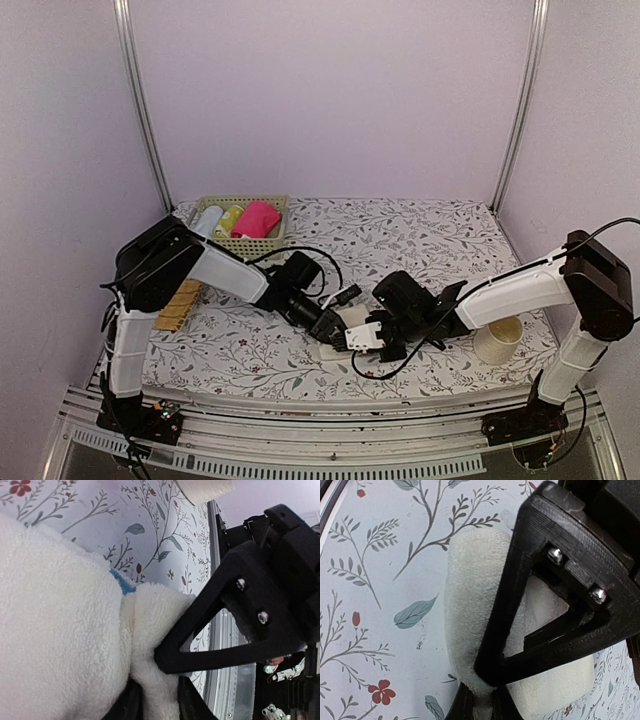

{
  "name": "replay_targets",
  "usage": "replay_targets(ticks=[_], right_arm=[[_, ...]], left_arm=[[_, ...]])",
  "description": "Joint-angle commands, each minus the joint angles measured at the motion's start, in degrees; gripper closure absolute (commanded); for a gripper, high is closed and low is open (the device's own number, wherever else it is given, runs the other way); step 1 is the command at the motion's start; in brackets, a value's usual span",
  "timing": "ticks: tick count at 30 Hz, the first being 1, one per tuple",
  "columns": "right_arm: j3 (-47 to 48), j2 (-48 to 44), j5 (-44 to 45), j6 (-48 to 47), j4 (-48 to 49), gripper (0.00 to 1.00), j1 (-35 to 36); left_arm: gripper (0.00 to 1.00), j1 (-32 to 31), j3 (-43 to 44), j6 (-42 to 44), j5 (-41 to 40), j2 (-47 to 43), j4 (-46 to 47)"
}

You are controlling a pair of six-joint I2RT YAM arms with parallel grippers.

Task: Roll the towels
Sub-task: Roll the towel at the center of the board.

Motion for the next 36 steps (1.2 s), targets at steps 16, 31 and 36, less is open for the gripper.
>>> replay_targets(ticks=[16,31,36], right_arm=[[14.9,6.4,-28.2,9.4,-33.0,0.97,-3.4],[31.4,26.6,-49.0,5.7,-50.1,0.97,-14.6],[33.4,29.3,-52.4,5.0,-51.9,0.97,-15.9]], left_arm=[[0.51,-7.9,-37.2,12.9,-40.2,-40.4,18.6],[0.51,-21.3,-37.6,28.0,-55.8,-39.8,18.0],[0.49,-22.7,-30.9,33.9,-57.4,-32.9,17.3]])
